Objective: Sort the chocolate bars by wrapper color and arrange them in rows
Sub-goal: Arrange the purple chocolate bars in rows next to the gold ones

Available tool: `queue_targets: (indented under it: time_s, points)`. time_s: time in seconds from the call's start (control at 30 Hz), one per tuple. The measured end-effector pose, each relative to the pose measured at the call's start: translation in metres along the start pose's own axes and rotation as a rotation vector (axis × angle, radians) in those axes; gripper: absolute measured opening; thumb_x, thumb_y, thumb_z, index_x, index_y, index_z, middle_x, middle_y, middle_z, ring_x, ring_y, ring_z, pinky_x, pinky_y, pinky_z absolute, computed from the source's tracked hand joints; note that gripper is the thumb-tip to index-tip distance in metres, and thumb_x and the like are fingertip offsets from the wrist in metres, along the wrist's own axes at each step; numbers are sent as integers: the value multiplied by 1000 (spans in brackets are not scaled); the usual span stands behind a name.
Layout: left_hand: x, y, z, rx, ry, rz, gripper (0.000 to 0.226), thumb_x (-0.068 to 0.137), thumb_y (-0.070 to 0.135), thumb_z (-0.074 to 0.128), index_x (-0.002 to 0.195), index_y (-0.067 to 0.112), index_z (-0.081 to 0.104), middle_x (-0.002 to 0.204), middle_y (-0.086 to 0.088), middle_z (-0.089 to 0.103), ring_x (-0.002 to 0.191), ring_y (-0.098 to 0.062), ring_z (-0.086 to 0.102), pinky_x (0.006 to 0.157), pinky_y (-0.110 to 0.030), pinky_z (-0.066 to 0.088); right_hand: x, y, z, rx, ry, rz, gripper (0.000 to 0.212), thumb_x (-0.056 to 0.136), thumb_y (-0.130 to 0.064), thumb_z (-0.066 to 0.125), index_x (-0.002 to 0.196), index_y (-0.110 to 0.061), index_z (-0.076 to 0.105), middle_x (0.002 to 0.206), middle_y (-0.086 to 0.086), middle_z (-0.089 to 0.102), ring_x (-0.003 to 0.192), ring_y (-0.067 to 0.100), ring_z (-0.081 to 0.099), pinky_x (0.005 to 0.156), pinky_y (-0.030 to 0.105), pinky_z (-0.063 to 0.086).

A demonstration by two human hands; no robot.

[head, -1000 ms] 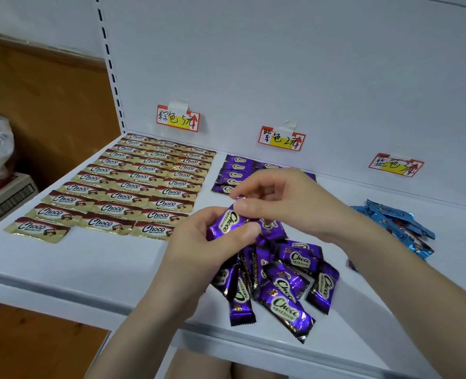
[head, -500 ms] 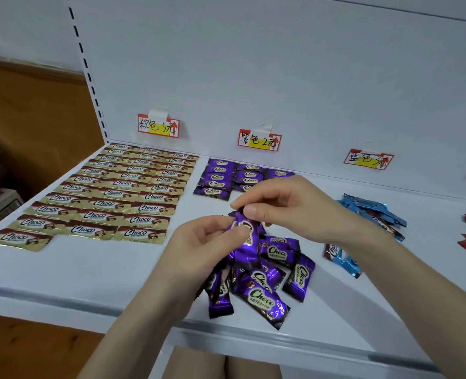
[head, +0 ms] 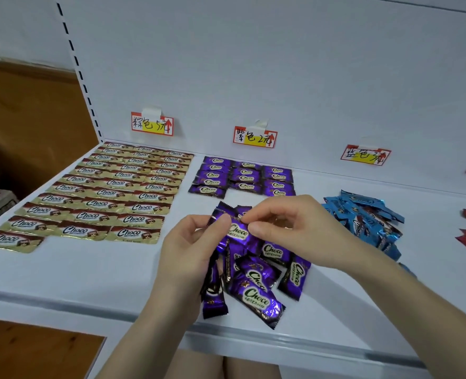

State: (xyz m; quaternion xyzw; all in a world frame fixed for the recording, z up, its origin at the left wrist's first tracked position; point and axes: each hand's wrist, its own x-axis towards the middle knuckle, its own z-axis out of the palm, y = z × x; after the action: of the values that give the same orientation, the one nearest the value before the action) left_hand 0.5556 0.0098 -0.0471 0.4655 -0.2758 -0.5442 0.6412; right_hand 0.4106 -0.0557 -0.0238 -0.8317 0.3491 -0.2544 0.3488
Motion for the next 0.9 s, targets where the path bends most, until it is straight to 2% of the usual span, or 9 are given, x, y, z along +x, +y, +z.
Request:
queue_targets:
  time_s: [0.03, 0.13, 0.23, 0.37, 0.47, 0.57, 0.7, 0.83, 0.9]
  points:
    - [2, -1, 0, 0, 9, -9, 12, 87, 11, 58, 81, 1, 53, 45, 1, 54, 29, -7, 42, 33, -12, 32, 0, 1, 3, -66, 25, -22, 11, 81, -23, 69, 91, -27, 71, 83, -14, 67, 81, 2, 60, 72, 18, 48]
    - [9, -4, 0, -12, 37, -42, 15, 87, 14, 59, 79, 4, 52, 46, 0, 52, 29, -7, 40, 33, -12, 31, 1, 7, 14, -290, 157, -176, 35, 73, -38, 71, 99, -16, 72, 86, -9, 65, 85, 3, 56, 75, 16, 43]
    - [15, -4, 1, -11, 35, -60, 18, 85, 19, 61, 79, 5, 52, 45, 0, 52, 29, -7, 40, 33, -13, 32, 6, 14, 16, -398, 213, -268, 34, 76, -35, 66, 99, -10, 71, 90, -1, 69, 88, 6, 56, 80, 18, 43]
    - [20, -3, 1, -21, 37, -42, 19, 84, 20, 60, 81, 2, 57, 66, -10, 67, 30, -6, 45, 34, -11, 34, 27, 26, -4, -293, 181, -75, 22, 79, -22, 71, 101, -19, 72, 93, -9, 66, 88, -3, 53, 77, 5, 38]
    - [22, -5, -6, -8, 53, -37, 19, 84, 19, 60, 82, 1, 57, 75, -15, 67, 30, -7, 43, 34, -13, 35, 51, 50, -17, -363, 221, 52, 21, 81, -19, 69, 101, -15, 71, 98, -3, 67, 84, -3, 51, 73, 1, 34]
    - [20, -6, -12, 15, 51, -23, 23, 81, 21, 61, 83, -1, 57, 70, -10, 68, 31, -8, 43, 35, -13, 35, 69, 69, -12, -461, 176, 93, 23, 83, -20, 66, 104, -11, 69, 107, 2, 67, 93, 8, 55, 80, 14, 37]
    - [19, -6, -12, 14, 48, -34, 30, 85, 20, 59, 94, -9, 57, 48, 0, 57, 31, -7, 43, 35, -12, 34, 78, 80, -3, -633, 86, 110, 26, 86, -30, 62, 108, -16, 67, 108, 1, 66, 103, 20, 54, 87, 36, 44]
    - [19, -5, -11, -32, 45, -57, 23, 85, 15, 58, 92, -6, 55, 45, 1, 54, 29, -6, 45, 34, -10, 34, 81, 86, 1, -733, 21, 64, 24, 87, -34, 60, 102, -18, 70, 99, -1, 67, 98, 22, 52, 84, 40, 43]
    - [19, -5, -12, -21, 42, -68, 22, 86, 16, 59, 91, -4, 54, 41, 3, 52, 29, -6, 45, 34, -11, 33, 82, 87, 1, -721, 19, 46, 24, 87, -34, 60, 101, -19, 70, 97, -2, 67, 95, 22, 53, 84, 37, 42]
